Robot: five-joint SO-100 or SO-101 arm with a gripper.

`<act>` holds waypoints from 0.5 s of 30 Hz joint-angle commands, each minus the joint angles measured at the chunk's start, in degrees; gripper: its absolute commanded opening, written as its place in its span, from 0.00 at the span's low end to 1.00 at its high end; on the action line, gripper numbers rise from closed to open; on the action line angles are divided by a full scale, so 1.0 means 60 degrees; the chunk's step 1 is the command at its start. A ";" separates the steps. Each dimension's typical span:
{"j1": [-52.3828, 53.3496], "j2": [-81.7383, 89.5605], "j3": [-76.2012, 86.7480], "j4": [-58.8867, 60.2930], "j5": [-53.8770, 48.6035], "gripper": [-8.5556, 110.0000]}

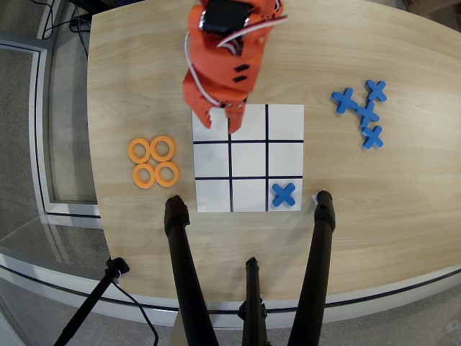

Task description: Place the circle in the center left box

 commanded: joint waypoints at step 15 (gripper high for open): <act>0.2256 -0.5259 -0.3809 -0.1772 -0.0454 0.20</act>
